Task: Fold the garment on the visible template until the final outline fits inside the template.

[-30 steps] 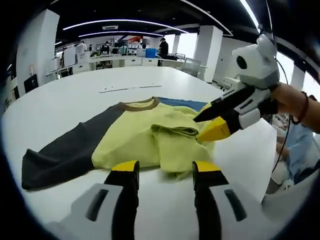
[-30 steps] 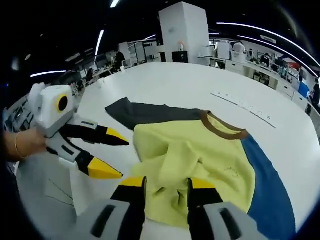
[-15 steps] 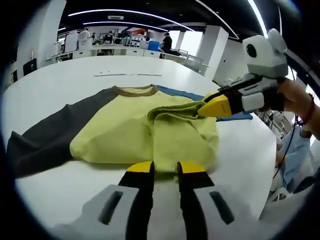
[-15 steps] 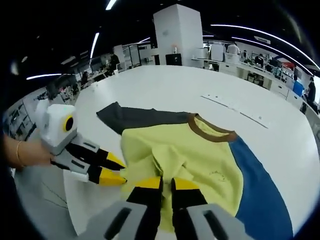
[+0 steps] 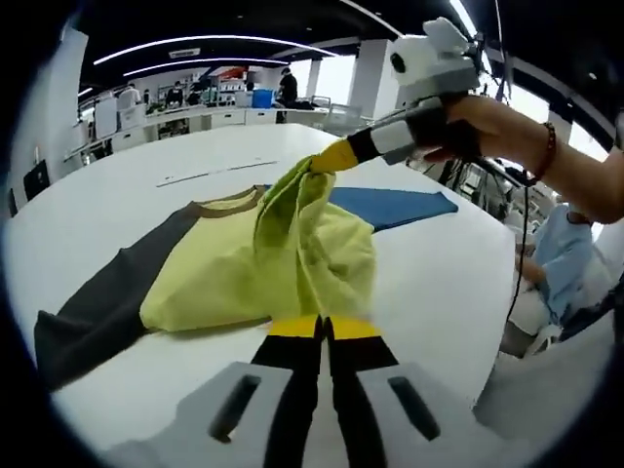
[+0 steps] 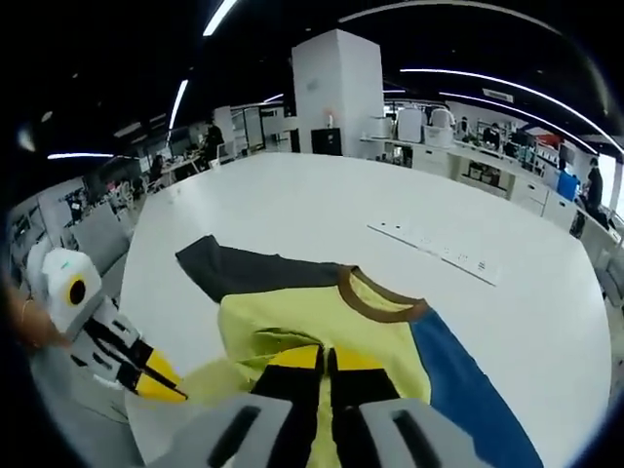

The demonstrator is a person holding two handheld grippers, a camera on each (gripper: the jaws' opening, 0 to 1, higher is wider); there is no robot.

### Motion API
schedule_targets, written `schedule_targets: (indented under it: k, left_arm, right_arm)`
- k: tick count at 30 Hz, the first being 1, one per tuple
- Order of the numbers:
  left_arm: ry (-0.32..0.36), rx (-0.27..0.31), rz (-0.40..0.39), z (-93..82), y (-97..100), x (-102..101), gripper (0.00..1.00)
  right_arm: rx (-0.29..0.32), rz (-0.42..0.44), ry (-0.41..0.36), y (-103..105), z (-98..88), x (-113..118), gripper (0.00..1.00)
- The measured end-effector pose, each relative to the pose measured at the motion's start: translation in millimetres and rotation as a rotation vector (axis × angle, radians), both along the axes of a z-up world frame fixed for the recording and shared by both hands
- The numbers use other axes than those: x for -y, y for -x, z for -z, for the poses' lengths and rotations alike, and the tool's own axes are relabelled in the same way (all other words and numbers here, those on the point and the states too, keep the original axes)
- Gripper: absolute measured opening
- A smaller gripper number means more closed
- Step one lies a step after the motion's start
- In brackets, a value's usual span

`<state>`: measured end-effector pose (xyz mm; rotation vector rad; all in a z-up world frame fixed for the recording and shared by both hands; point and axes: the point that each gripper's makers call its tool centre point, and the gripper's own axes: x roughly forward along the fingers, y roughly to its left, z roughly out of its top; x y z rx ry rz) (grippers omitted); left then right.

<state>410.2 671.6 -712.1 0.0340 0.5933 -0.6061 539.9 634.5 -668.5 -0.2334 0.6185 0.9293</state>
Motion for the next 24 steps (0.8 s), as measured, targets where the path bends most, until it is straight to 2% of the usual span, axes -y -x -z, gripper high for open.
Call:
schedule_targets:
  k: [7, 10, 16, 24]
  left_arm:
    - [0.074, 0.01, 0.026, -7.6, 4.9, 28, 0.0]
    - [0.08, 0.033, 0.036, -9.4, 2.9, 40, 0.0]
    - [0.078, 0.025, 0.01, 7.4, -7.3, 53, 0.0]
    - [0.091, -0.033, 0.019, 27.7, -12.2, 67, 0.0]
  right_arm:
    - [-0.004, -0.004, -0.009, 5, 1.0, -6, 0.0]
    - [-0.017, 0.016, -0.022, 2, 5.3, -5, 0.0]
    - [-0.068, 0.034, -0.027, 6, 21.6, -3, 0.0]
    - [-0.101, 0.029, -0.016, 12, 35.3, -2, 0.0]
